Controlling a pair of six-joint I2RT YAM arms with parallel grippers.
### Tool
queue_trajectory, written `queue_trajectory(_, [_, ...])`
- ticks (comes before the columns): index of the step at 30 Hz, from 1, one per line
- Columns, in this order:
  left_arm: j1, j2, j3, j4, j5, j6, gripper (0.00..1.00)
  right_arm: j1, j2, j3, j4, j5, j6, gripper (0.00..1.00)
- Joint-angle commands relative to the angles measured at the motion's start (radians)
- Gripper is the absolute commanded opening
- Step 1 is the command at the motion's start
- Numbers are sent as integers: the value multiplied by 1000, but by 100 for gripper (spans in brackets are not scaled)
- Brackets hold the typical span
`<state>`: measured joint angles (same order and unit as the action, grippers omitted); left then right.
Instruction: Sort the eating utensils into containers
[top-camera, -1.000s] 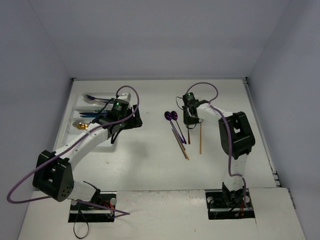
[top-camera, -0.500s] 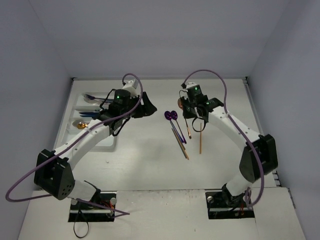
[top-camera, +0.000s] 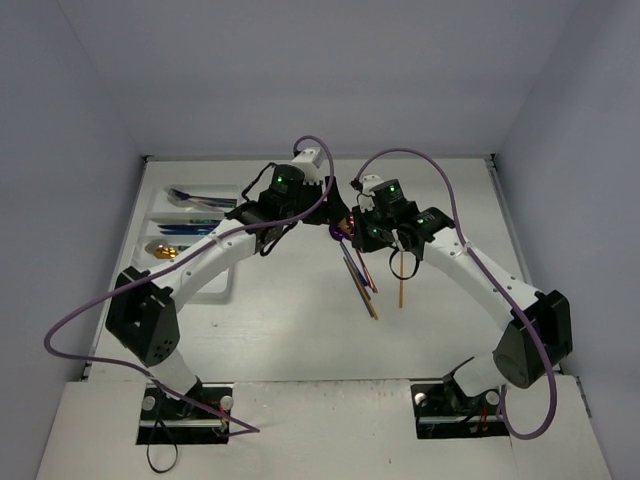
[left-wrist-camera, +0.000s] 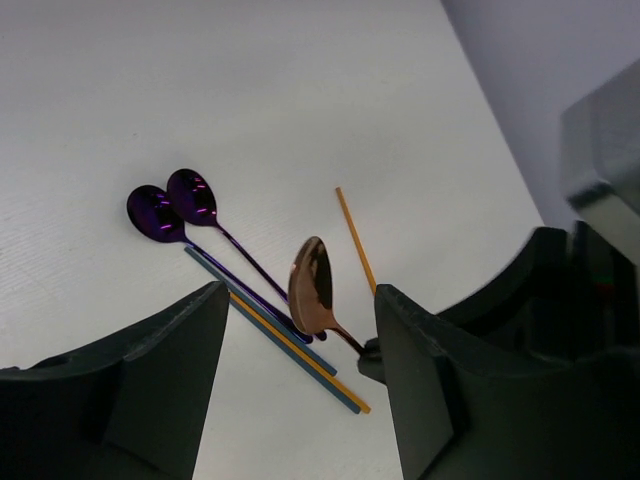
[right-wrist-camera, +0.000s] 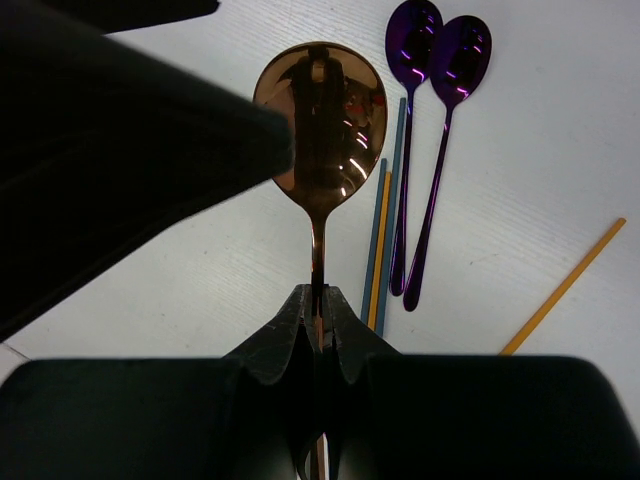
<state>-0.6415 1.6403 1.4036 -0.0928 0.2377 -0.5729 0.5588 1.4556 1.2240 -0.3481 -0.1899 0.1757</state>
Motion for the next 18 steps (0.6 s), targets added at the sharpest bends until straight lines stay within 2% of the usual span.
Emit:
queue_trajectory(1, [-15,15,75,-28,-21,48,54,10,-61,9,21,-31,-19,0])
queue_trajectory(5, [-24,57,100,-73,-24,46,51,10,-62,11,23,-37,-23,0])
queue_trajectory(7, [-23,66,101,-66,-14,36,45,10,-64,16,23,-39,-26,0])
queue_trajectory(13, [-26,56,75,8,-1,20,4,10,-56,22,24,-45,-30,0])
queue_trajectory(15, [-24,45,59,18,-14,16,0,10,-51,23,24,-44,-30,0])
queue_trajectory(17, [-20,20,34,37,-34,14,0,10,-43,27,24,-41,-26,6])
queue_trajectory(18, [-14,11,23,42,-43,15,0,10,-39,32,24,-40,-23,21])
